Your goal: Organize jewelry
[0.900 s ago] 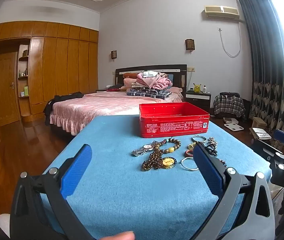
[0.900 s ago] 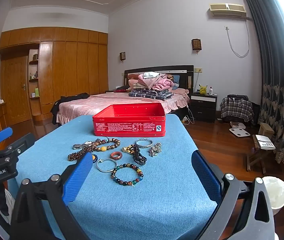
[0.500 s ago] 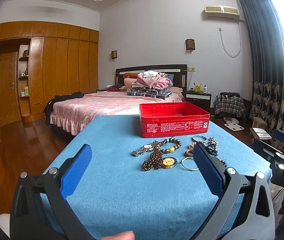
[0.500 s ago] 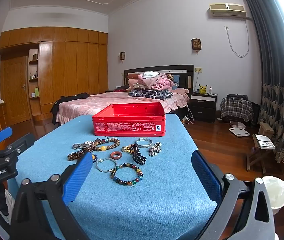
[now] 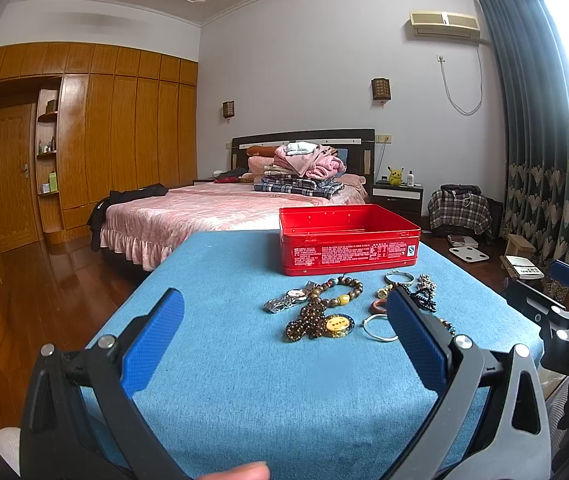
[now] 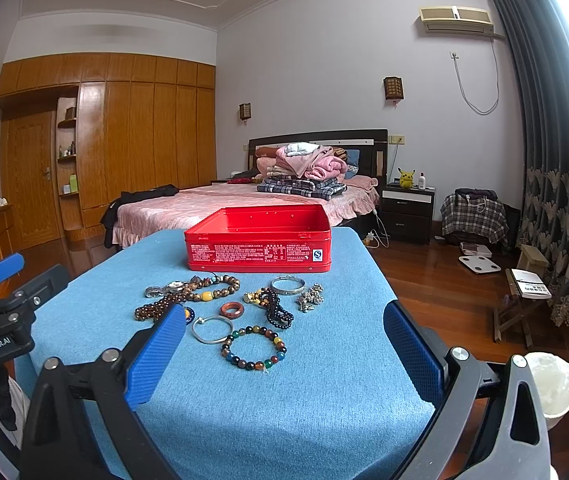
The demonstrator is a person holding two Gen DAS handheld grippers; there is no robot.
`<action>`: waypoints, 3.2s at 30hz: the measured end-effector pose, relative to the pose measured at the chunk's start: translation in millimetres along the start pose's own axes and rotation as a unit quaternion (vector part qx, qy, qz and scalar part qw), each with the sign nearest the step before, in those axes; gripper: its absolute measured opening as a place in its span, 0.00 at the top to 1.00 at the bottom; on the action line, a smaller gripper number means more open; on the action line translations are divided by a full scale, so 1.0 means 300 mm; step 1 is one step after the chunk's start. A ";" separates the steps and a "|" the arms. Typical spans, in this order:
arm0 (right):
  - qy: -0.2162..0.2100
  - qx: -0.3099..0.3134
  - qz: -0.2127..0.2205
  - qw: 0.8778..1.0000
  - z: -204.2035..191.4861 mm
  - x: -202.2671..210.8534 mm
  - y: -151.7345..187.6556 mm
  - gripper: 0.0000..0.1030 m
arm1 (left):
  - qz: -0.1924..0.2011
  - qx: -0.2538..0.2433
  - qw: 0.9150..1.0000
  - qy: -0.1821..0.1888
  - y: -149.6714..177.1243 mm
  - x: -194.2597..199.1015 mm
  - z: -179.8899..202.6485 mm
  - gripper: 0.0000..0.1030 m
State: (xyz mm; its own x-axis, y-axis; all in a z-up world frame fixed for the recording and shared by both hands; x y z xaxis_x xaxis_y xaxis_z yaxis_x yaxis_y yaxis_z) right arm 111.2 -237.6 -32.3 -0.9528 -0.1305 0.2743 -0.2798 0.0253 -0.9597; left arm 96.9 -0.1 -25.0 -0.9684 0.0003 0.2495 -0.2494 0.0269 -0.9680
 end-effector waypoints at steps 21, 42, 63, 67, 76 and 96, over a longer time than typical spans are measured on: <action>0.000 0.000 0.000 1.000 0.000 0.000 0.001 0.06 | 0.001 0.000 1.000 -0.001 0.000 0.000 0.000 0.05; 0.000 0.001 -0.001 1.000 0.001 0.000 0.002 0.06 | 0.000 0.000 1.000 0.000 -0.001 0.000 0.000 0.05; -0.003 0.000 -0.005 1.000 0.002 -0.003 0.011 0.06 | -0.003 0.002 1.000 0.008 0.002 -0.003 0.005 0.05; -0.010 -0.001 -0.015 1.000 0.014 -0.040 0.041 0.06 | -0.023 0.005 0.999 0.027 0.012 -0.028 0.002 0.05; -0.025 -0.011 -0.050 0.998 0.001 -0.130 0.073 0.11 | -0.061 0.007 0.998 0.027 0.090 -0.116 0.028 0.05; -0.055 0.004 -0.143 0.988 0.005 -0.367 0.214 0.63 | -0.107 0.026 0.993 0.047 0.164 -0.332 0.167 0.27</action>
State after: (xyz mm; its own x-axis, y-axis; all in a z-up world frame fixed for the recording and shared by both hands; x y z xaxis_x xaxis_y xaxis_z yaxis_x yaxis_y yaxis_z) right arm 198.4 -223.0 -124.1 -0.8161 -0.2380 0.5267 -0.5344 -0.0363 -0.8445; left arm 180.6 -48.8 -98.8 -0.8887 0.0940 0.4487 -0.4519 -0.0153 -0.8919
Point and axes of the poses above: each gripper's, at about its wrist camera, not at the fingertips, and x roughly against the way its jaws point, z to its right, y to its underside, the point moved 10 cm from there along -x, roughly the way its jaws point
